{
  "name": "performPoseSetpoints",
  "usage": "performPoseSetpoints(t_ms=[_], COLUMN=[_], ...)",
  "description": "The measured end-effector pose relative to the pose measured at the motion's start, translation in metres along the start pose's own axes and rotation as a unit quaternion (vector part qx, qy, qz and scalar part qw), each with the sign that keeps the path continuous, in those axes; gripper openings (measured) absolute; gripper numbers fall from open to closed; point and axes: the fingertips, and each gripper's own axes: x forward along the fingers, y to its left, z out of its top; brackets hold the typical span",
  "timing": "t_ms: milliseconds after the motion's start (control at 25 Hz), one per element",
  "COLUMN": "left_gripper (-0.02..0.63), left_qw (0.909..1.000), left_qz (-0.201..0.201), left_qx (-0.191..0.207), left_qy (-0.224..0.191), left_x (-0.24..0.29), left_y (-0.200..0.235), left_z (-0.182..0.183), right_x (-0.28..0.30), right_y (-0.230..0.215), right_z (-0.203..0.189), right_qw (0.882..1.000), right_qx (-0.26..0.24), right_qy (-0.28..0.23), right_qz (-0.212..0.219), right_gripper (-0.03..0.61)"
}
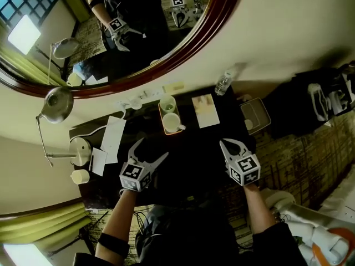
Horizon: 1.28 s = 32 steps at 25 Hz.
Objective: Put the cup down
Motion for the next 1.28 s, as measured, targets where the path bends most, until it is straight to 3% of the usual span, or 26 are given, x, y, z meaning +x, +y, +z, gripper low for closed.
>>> performPoseSetpoints(t_ms=[200, 440, 640, 840, 1040, 1120, 1280], left_gripper=[0.459, 0.485, 0.512, 0.512, 0.511, 0.504, 0.405], left_qw=[0.9985, 0.9962, 0.9953, 0.9961, 0.9947, 0.9940, 0.9914], left_qz=[-0.029, -0.020, -0.018, -0.029, -0.038, -0.035, -0.041], left_qx=[0.036, 0.062, 0.073, 0.061, 0.081, 0.093, 0.118], left_qy=[0.028, 0.057, 0.062, 0.058, 0.051, 0.047, 0.040], left_x=[0.050, 0.103, 0.139, 0.161, 0.172, 0.174, 0.176], left_y=[0.013, 0.047, 0.061, 0.051, 0.055, 0.057, 0.051], left_z=[-0.032, -0.067, -0.079, -0.064, -0.069, -0.068, -0.068], right_x=[0.006, 0.031, 0.049, 0.062, 0.072, 0.073, 0.064], right_y=[-0.005, -0.009, -0.009, -0.005, 0.000, 0.001, 0.003], right_z=[-0.007, -0.032, -0.047, -0.067, -0.083, -0.089, -0.101], right_qw=[1.000, 0.999, 0.998, 0.998, 0.998, 0.998, 0.998], right_qx=[0.015, 0.040, 0.052, 0.068, 0.065, 0.066, 0.055], right_qy=[-0.013, -0.019, -0.015, -0.006, -0.002, -0.002, 0.011], right_qz=[-0.002, -0.012, -0.008, -0.005, 0.003, 0.003, 0.000], right_gripper=[0.003, 0.003, 0.003, 0.003, 0.003, 0.003, 0.003])
